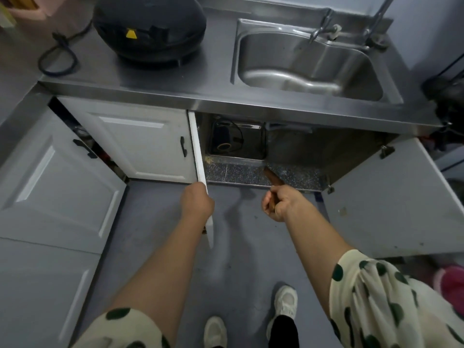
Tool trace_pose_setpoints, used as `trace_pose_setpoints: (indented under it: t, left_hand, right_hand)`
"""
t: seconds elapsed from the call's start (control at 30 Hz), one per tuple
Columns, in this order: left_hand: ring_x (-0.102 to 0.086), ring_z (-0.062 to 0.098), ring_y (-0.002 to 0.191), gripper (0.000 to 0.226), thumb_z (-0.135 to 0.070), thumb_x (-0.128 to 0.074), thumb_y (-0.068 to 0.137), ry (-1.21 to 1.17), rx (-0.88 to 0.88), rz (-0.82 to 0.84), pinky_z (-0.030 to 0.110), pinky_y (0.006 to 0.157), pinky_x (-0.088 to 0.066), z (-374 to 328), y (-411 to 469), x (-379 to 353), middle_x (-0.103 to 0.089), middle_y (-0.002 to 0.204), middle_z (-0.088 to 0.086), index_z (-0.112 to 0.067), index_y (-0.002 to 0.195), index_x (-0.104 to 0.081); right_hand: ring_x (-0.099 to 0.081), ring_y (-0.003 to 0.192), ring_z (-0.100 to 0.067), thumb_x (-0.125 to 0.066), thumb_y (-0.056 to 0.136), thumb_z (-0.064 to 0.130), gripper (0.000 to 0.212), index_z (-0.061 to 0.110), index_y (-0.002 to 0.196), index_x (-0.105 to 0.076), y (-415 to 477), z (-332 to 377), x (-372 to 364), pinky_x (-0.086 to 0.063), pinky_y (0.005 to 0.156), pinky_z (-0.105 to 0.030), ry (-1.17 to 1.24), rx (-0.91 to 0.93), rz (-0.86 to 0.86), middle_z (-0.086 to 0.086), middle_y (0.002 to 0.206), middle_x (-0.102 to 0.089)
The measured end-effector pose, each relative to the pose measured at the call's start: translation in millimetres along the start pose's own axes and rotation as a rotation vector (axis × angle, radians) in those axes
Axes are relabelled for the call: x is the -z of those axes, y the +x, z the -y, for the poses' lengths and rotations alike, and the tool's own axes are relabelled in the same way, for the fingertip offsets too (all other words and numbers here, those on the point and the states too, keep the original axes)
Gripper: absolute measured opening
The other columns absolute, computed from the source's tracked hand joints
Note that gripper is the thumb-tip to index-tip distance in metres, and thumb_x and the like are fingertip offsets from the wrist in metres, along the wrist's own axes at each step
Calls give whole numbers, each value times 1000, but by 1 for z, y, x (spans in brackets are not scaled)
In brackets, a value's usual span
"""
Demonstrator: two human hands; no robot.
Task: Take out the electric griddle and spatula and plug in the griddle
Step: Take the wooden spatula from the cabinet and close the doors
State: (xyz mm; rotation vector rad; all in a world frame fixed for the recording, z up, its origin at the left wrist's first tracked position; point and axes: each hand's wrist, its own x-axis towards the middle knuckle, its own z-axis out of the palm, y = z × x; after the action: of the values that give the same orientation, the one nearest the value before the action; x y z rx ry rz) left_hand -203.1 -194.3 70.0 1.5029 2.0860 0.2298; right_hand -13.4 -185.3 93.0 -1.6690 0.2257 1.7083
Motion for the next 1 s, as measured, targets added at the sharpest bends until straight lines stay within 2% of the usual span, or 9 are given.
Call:
trace_pose_setpoints:
  t: [0.1,0.2,0.3,0.53,0.63,0.73,0.77,0.87,1.0]
  left_hand:
    - [-60,38,107,21,-10,-58,87,-42,-35,21,37,83,-47,-31,-2,-22,-64,113,22,3,103,-61]
    - [-57,38,113,37,-13,-56,91,-123,-68,81,38,89,-46,-62,0,-43,-61,121,22,3,123,-50]
    - [-55,36,117,53,-12,-50,93,-200,-89,153,38,90,-46,-92,7,-62,-58,126,20,-1,142,-32]
    - [-51,36,119,55,-8,-47,93,-422,20,218,44,101,-46,-164,29,-92,-51,131,21,-3,143,-25]
    - [-52,39,116,55,-4,-46,92,-483,51,223,42,89,-49,-183,41,-97,-49,131,24,-2,142,-25]
    - [-55,36,102,56,-2,-44,92,-544,69,210,28,54,-43,-202,52,-102,-47,132,24,-3,144,-24]
    - [-57,33,96,56,-2,-44,92,-569,80,204,25,48,-37,-208,56,-103,-48,130,23,-3,144,-24]
    - [-46,15,63,56,1,-43,90,-657,135,174,20,40,-33,-226,69,-107,-48,106,15,-2,143,-25]
    - [-38,11,62,57,1,-45,89,-736,178,167,21,46,-32,-244,86,-111,-45,100,13,-4,143,-25]
  right_hand:
    - [-39,25,-7,-50,97,19,31,11,67,-43,2,12,20,-36,32,-10,25,-7,-11,1,34,-40]
    - [-39,42,-5,-50,97,21,29,12,70,-44,7,24,39,-35,34,-9,21,-10,-20,2,52,-40]
    - [-40,43,-7,-47,98,17,31,11,68,-43,13,38,58,-36,31,-10,27,-18,-39,0,47,-42]
    - [-39,32,-9,-43,100,17,33,13,67,-41,38,83,98,-34,30,-11,-1,-23,-35,-1,34,-41]
    - [-37,35,-9,-44,99,17,33,13,66,-40,48,101,107,-34,30,-10,-19,-19,-37,-1,36,-40]
    - [-37,30,-8,-44,99,16,34,14,66,-40,58,123,113,-34,31,-10,-37,-21,-36,0,38,-40]
    - [-37,29,-8,-44,99,16,34,14,66,-40,61,130,114,-34,31,-10,-43,-21,-35,0,39,-40]
    - [-38,26,-9,-44,100,17,33,13,67,-41,68,149,117,-35,30,-11,-79,-21,-26,0,41,-40]
    - [-38,23,-10,-44,100,16,31,13,69,-42,78,173,120,-36,30,-11,-118,-12,-24,-1,40,-41]
